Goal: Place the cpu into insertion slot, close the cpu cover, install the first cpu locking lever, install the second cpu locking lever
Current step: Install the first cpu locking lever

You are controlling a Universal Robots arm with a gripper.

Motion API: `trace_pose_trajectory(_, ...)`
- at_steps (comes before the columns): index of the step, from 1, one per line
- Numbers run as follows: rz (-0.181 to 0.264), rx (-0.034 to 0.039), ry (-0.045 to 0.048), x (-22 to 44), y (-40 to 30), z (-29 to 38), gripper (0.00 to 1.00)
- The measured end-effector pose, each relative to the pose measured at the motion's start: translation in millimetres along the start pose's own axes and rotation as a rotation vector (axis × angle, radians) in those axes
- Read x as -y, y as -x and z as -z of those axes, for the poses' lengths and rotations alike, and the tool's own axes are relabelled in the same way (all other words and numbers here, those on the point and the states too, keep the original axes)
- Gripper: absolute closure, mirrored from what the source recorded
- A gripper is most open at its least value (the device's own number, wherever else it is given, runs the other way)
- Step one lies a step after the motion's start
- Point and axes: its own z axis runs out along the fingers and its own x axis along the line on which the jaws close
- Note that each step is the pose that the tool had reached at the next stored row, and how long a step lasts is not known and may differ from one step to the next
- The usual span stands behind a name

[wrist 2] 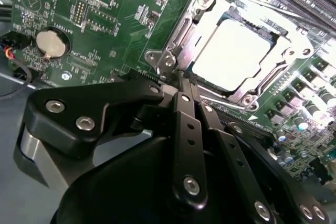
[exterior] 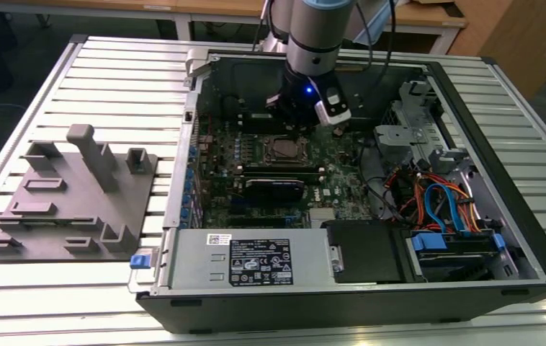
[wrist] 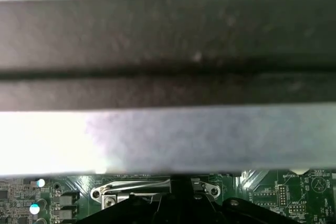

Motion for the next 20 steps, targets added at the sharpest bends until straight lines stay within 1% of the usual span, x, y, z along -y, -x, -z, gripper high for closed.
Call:
trace_pose_trajectory(2, 0.0, -0.0014, 0.0087, 0.1, -0.3, 2.6, 0.89)
trace_pose_trajectory(4, 0.0, -0.0018, 0.0228, 0.0, -1.0, 2.9, 0.89)
trace_pose_trajectory(6, 0.0, -0.0023, 0.0284, 0.2, -3.4, 3.0, 0.89)
trace_pose_trajectory(11, 0.002, -0.0018, 0.0316, 0.7, -15.2, 3.0, 0.89)
trace_pose_trajectory(13, 0.003, -0.002, 0.0315, 0.7, -16.1, 3.0, 0.89)
trace_pose_trajectory(20, 0.004, -0.0023, 0.0337, 0.6, -16.2, 4.1, 0.89)
